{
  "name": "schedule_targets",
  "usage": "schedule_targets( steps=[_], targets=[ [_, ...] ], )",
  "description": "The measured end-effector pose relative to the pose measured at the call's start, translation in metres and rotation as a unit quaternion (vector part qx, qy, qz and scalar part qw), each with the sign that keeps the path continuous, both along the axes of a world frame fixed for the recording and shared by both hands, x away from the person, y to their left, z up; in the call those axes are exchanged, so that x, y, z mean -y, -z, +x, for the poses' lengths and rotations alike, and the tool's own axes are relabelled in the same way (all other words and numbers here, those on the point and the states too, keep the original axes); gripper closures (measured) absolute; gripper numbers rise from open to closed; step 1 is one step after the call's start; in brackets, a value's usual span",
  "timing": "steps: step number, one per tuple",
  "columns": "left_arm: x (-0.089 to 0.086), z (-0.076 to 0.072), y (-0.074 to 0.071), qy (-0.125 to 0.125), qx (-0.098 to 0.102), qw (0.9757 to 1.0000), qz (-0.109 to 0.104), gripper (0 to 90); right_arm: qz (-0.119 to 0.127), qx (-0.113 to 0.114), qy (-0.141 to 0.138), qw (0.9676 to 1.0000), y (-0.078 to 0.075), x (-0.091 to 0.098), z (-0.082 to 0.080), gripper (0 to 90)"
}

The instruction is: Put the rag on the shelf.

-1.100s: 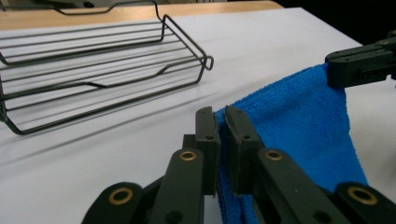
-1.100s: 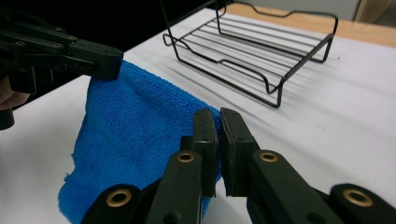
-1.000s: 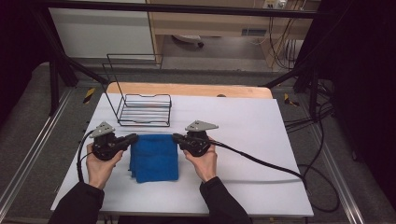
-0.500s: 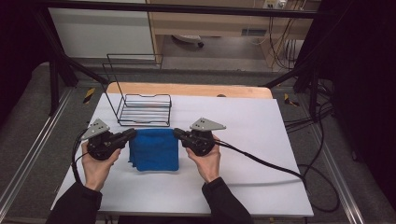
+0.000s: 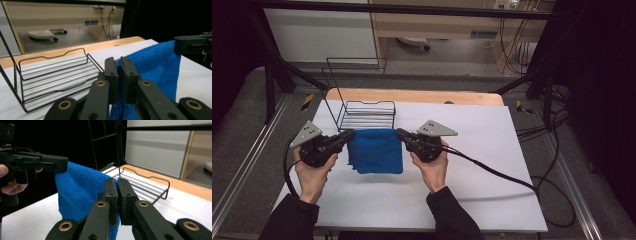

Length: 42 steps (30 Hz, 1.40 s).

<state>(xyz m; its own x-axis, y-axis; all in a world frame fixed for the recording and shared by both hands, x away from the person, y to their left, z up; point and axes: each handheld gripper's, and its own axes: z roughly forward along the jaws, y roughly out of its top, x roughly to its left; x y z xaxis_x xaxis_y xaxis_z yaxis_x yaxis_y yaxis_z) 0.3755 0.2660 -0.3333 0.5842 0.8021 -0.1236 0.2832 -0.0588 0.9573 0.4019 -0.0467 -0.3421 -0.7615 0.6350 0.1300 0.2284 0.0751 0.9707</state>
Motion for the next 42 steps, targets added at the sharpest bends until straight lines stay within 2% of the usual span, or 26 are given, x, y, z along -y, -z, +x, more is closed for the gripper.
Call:
schedule_targets(
  steps=[3,6,12,16,21,25,34,42],
  targets=[
    [-0.001,0.001,-0.006,-0.004,0.010,0.9999,-0.004,84.5,0.003,0.020,0.005,0.9998,-0.011,-0.003,0.000,86.9],
    [-0.003,0.003,-0.013,-0.006,0.019,0.9997,-0.014,84.5,0.009,0.024,0.005,0.9997,-0.016,-0.004,0.000,86.9],
    [-0.008,0.009,-0.033,-0.013,0.042,0.9986,-0.028,84.6,0.026,0.047,0.015,0.9984,-0.034,-0.011,0.005,86.9],
    [-0.013,0.012,-0.044,-0.017,0.054,0.9976,-0.040,84.7,0.030,0.058,0.015,0.9977,-0.044,-0.014,0.007,86.9],
    [-0.018,0.016,-0.056,-0.023,0.064,0.9968,-0.041,84.7,0.031,0.076,0.016,0.9965,-0.059,-0.020,0.012,86.9],
    [-0.022,0.019,-0.064,-0.027,0.077,0.9955,-0.050,84.7,0.029,0.088,0.016,0.9956,-0.068,-0.025,0.016,86.9],
    [-0.028,0.028,-0.078,-0.032,0.093,0.9927,-0.070,84.7,0.043,0.108,0.018,0.9931,-0.090,-0.033,0.027,86.9],
    [-0.033,0.034,-0.092,-0.037,0.107,0.9908,-0.075,84.7,0.046,0.120,0.019,0.9916,-0.104,-0.039,0.032,86.9]
  ],
)
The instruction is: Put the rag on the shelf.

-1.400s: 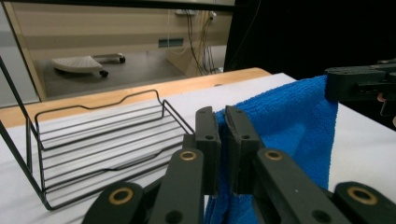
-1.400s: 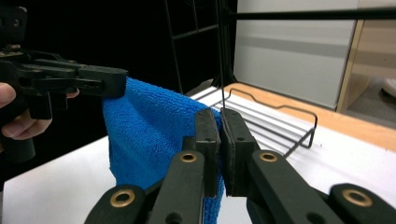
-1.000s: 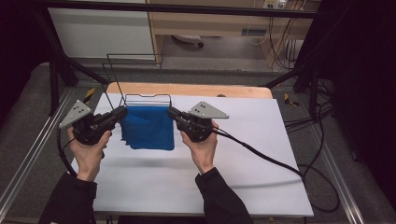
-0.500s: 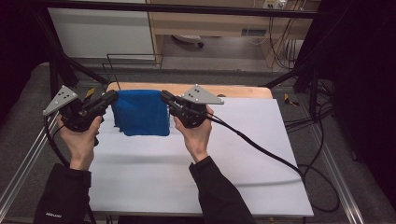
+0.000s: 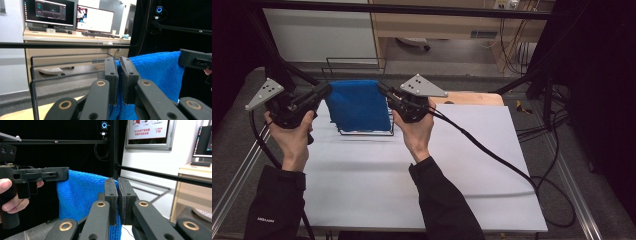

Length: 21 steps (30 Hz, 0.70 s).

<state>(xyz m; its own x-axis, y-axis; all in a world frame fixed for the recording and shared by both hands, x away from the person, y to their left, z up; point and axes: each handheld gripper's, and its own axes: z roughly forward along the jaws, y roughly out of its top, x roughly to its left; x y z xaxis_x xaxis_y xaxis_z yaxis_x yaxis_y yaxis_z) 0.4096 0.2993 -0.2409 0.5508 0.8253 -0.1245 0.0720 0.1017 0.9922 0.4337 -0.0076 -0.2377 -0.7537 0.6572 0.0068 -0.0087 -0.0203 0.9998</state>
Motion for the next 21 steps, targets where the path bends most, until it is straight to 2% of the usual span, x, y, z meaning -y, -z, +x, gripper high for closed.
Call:
schedule_targets(
  steps=[5,12,17,21],
  targets=[
    [-0.005,0.005,-0.012,-0.004,0.007,0.9999,-0.007,84.7,0.003,0.006,-0.001,1.0000,-0.010,-0.005,0.005,87.0],
    [-0.008,0.012,-0.032,-0.012,0.018,0.9997,-0.007,84.8,0.008,0.014,0.001,0.9999,-0.027,-0.011,0.013,87.0],
    [-0.009,0.016,-0.041,-0.010,0.026,0.9995,-0.016,84.7,0.019,0.018,0.001,0.9997,-0.037,-0.012,0.020,87.0],
    [-0.010,0.019,-0.046,-0.011,0.029,0.9993,-0.020,84.8,0.016,0.026,0.002,0.9995,-0.045,-0.014,0.023,87.0]
  ],
)
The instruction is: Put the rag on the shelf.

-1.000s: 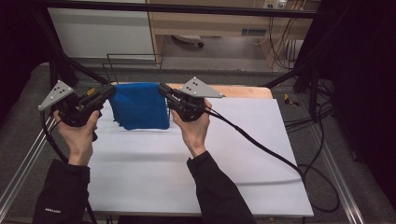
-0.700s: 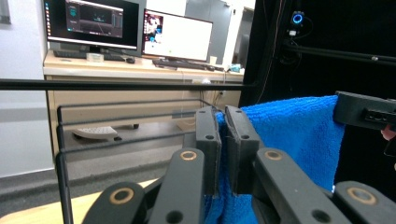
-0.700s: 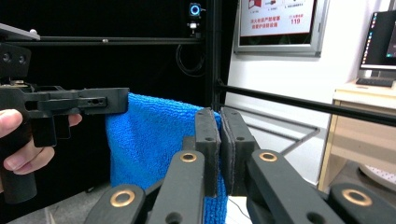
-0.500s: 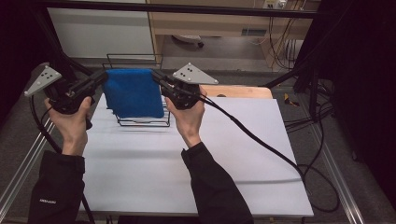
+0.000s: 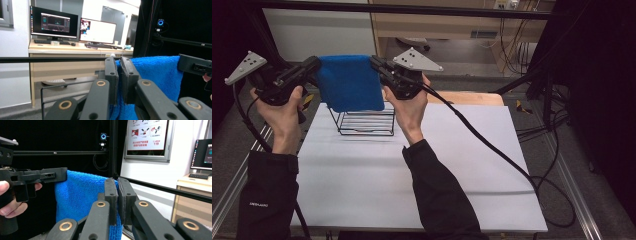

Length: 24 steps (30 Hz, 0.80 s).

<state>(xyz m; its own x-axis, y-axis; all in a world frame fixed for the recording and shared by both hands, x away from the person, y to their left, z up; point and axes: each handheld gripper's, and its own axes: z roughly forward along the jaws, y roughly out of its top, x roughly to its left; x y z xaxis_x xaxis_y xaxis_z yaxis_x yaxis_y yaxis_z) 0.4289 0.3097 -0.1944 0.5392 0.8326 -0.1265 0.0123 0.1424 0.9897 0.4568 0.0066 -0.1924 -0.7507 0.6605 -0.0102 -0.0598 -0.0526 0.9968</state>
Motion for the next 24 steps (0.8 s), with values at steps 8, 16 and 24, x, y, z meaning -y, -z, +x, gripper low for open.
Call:
schedule_targets(
  steps=[8,16,24],
  targets=[
    [-0.001,0.010,-0.013,-0.007,0.004,0.9999,-0.007,84.8,-0.001,0.007,0.006,1.0000,-0.015,-0.005,0.011,87.0],
    [-0.002,0.021,-0.024,-0.007,0.015,0.9997,-0.017,84.9,0.012,0.011,0.010,0.9998,-0.023,-0.006,0.023,87.1],
    [0.001,0.034,-0.034,-0.016,0.018,0.9995,-0.022,84.8,0.012,0.019,0.019,0.9996,-0.033,-0.008,0.035,87.1]
  ],
)
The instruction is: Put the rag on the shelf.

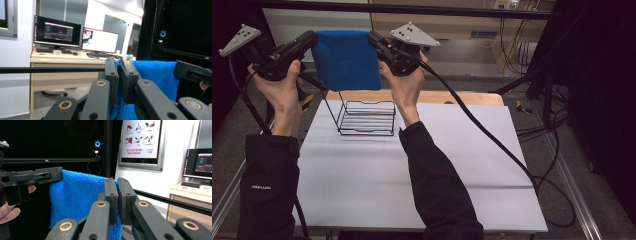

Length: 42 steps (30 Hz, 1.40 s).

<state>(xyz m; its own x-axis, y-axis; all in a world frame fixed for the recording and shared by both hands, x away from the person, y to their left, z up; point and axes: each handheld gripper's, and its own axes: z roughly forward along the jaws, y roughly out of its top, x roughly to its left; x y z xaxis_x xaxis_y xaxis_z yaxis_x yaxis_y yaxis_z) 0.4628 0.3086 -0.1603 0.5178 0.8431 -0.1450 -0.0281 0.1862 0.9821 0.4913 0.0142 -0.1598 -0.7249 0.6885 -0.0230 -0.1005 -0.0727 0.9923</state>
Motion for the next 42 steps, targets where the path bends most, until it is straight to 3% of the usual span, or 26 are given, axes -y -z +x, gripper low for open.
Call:
schedule_targets(
  steps=[14,18,26,30,42],
  targets=[
    [-0.006,0.024,-0.007,-0.006,-0.005,0.9999,-0.009,84.9,0.001,-0.006,0.007,1.0000,-0.006,-0.009,0.024,87.0],
    [-0.003,0.030,-0.008,-0.013,-0.001,0.9999,0.000,84.8,0.003,-0.009,0.013,0.9999,-0.005,-0.009,0.031,87.1],
    [-0.001,0.049,-0.003,-0.018,-0.005,0.9998,0.000,84.9,0.002,-0.022,0.021,0.9995,-0.003,-0.009,0.046,87.1],
    [-0.001,0.059,0.000,-0.014,-0.015,0.9997,-0.012,84.8,0.003,-0.031,0.023,0.9993,-0.001,-0.010,0.053,87.1],
    [-0.007,0.066,-0.002,-0.015,-0.010,0.9998,-0.003,84.9,-0.010,-0.025,0.019,0.9995,-0.006,-0.014,0.061,87.1]
  ],
)
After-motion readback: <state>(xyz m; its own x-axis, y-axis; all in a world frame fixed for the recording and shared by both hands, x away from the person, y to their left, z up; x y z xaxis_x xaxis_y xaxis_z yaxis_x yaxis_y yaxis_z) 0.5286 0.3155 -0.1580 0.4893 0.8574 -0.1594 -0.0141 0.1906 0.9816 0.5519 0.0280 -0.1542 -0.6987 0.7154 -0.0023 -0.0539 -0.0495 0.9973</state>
